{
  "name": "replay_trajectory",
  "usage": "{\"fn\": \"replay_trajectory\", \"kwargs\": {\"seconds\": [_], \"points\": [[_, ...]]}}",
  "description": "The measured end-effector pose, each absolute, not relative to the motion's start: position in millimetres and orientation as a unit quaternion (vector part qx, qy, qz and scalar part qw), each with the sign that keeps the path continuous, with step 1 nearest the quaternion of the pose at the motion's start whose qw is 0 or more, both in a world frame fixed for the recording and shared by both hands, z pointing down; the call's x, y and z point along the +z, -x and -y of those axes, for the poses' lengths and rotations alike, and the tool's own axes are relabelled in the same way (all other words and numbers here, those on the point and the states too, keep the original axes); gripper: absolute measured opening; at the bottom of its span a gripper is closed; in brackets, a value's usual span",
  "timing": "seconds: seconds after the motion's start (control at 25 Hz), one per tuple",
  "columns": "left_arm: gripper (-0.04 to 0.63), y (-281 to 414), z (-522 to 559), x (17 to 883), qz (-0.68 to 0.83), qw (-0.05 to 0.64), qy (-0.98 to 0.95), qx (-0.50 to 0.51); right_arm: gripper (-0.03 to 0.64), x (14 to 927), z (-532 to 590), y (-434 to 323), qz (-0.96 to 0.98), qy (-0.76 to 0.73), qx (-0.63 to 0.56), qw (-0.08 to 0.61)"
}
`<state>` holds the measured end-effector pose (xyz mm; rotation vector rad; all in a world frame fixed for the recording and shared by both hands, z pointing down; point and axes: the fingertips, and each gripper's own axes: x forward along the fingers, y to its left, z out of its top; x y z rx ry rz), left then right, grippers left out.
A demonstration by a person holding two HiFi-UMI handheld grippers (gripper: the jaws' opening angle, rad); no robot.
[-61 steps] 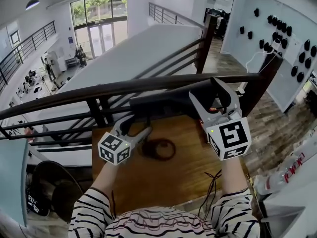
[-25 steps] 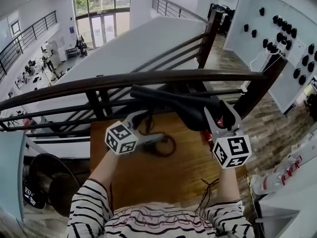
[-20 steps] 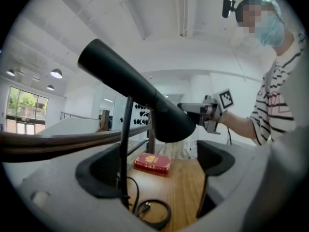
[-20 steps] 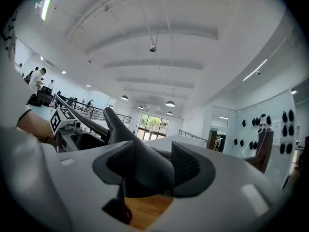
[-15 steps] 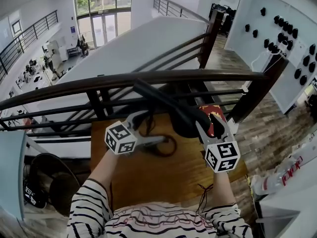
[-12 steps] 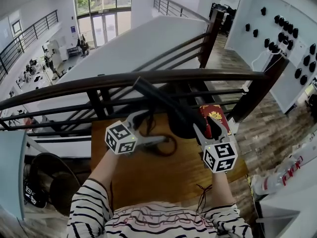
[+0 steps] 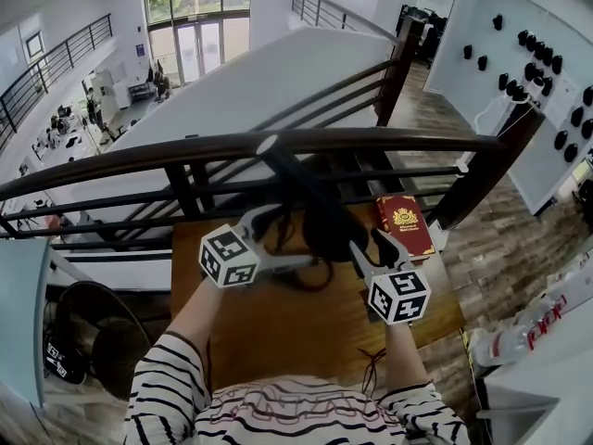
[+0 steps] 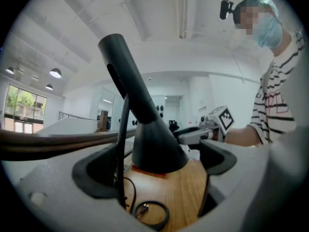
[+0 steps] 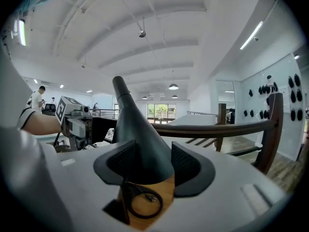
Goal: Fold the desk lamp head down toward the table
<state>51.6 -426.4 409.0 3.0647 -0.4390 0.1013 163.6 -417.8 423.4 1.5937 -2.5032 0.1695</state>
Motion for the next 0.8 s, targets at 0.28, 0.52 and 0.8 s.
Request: {"fn": "replay_trajectory", "kwargs": {"seconds": [0.28, 0.52, 0.8], "points": [[0.532, -49.3, 428.3, 410.5, 0.143, 0.022, -0.989, 0.03, 0.207, 437.6, 423.7, -148.1, 0.844, -0.526, 0.072, 0.079], [0.534, -52.6, 430.0, 413.8, 0.147, 0.021, -0.988, 0.029, 0.164, 445.2, 425.5, -141.0, 0.849, -0.518, 0.076, 0.077], [0.534, -57.1, 428.3, 410.3, 0.153, 0.018, -0.988, 0.033, 0.165, 440.7, 423.5, -145.9, 0.849, -0.518, 0.079, 0.075]]}}
